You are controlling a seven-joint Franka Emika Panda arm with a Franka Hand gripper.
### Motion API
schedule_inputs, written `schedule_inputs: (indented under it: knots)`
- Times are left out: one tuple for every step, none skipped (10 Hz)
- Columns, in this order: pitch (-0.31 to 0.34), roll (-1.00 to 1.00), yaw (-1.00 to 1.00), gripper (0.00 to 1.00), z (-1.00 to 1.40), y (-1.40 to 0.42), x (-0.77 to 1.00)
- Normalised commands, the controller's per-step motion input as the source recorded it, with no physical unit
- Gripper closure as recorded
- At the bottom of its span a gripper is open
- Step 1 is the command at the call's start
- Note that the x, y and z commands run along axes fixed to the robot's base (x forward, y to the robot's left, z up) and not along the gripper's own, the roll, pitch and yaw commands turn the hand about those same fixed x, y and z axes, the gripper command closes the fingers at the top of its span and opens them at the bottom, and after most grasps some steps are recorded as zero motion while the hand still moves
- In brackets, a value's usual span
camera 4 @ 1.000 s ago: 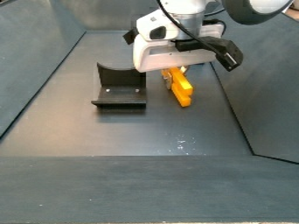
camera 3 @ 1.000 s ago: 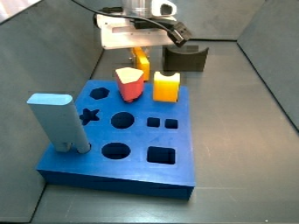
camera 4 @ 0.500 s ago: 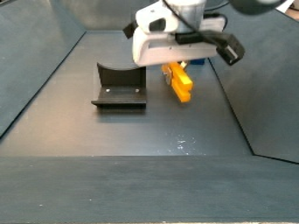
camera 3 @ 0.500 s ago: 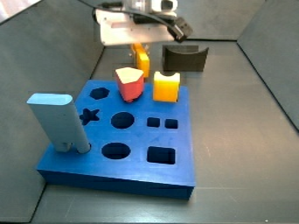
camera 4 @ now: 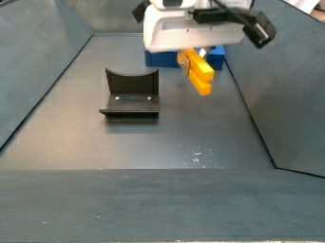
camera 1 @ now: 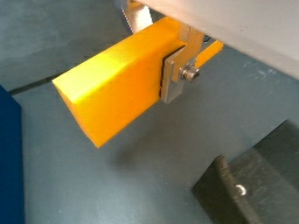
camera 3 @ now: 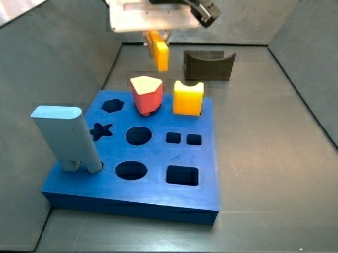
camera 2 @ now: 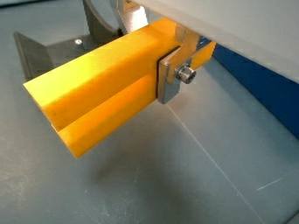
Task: Pick up the double-square object. Move up. Place the double-square object on the fixture. Regrasp the double-square object. Move to above the board. Insert the double-square object.
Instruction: Place the double-square object on the fixture.
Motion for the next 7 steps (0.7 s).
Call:
schedule_inputs:
  knots:
    - [0.007,-0.02,0.00,1.00,1.00,0.00,0.00]
    - [0.019,-0.03,0.01,1.00,1.00,0.00,0.00]
    - [0.024,-0.04,0.01,1.00,1.00,-0.01,-0.01]
    - [0.024,-0.05,0.02,1.00,1.00,-0.01,-0.01]
    - [0.027,-0.06,0.02,1.00,1.00,-0.01,-0.02]
    - [0.032,-0.08,0.02,1.00,0.93,-0.01,-0.01]
    - [0.037,-0.09,0.02,1.00,0.77,-0.01,-0.01]
